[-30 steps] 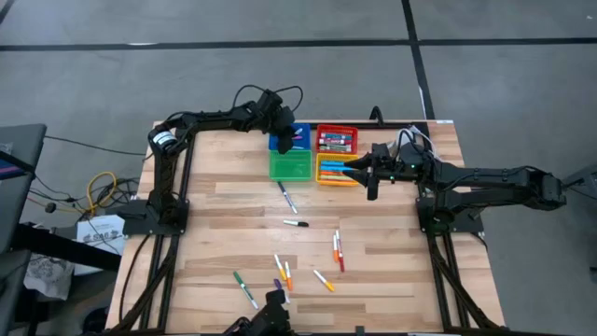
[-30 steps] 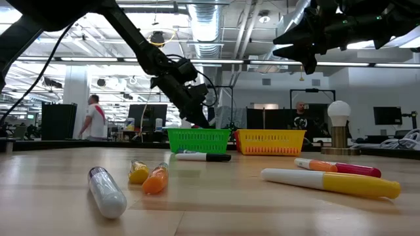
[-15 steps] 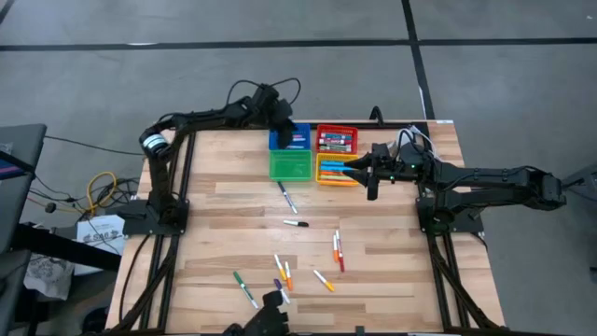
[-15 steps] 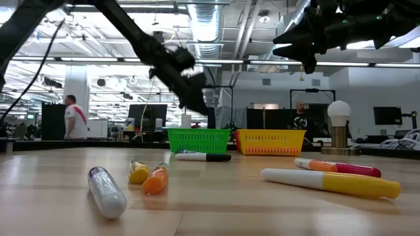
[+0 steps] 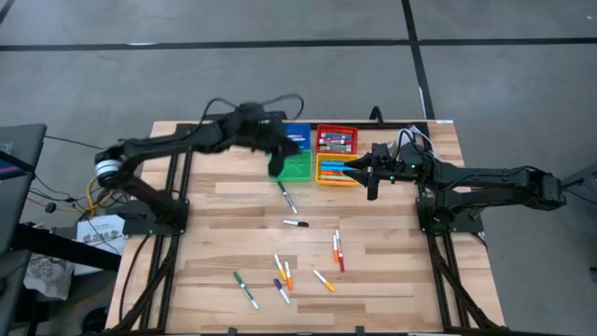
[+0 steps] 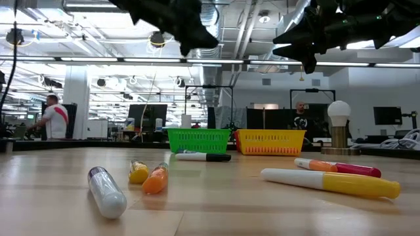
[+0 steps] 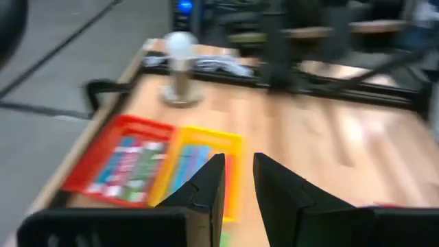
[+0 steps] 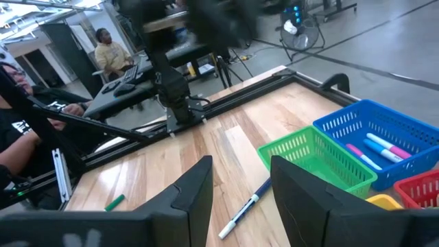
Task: Pick & Place Markers
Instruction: Put the black highlighter pen into the blue bin
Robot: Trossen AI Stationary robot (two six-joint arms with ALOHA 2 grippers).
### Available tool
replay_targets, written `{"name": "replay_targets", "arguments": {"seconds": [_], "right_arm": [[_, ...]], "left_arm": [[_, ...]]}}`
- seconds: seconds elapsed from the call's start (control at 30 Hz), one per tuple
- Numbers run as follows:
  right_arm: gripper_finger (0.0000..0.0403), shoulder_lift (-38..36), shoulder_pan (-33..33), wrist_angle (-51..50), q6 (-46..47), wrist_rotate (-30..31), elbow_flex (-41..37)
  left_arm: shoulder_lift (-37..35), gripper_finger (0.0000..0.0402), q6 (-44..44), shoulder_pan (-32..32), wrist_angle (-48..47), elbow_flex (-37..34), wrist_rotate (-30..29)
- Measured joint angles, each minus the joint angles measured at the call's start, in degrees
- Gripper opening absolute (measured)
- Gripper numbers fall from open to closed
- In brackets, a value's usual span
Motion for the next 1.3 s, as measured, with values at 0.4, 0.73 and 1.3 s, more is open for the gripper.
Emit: {"name": "replay_targets", "arguments": {"seconds": [0.4, 0.73, 1.3], "right_arm": [[0.0134, 0.0, 0.0, 0.0, -1.0, 0.0, 0.0], [0.0137, 0.0, 0.1, 0.0, -0.4, -0.3, 0.0], [0.0136, 0.0, 0.1, 0.0, 0.1, -0.4, 0.0]], "left_arm": [[-6.9, 0.0076, -7.1, -21.4, -0.3, -15.1, -12.2], [1.1, 0.0099, -13.5, -28.3, 0.0, -16.1, -15.6], [10.1, 0.0178, -8.2, -26.0, 4.5, -12.6, -12.5]]}}
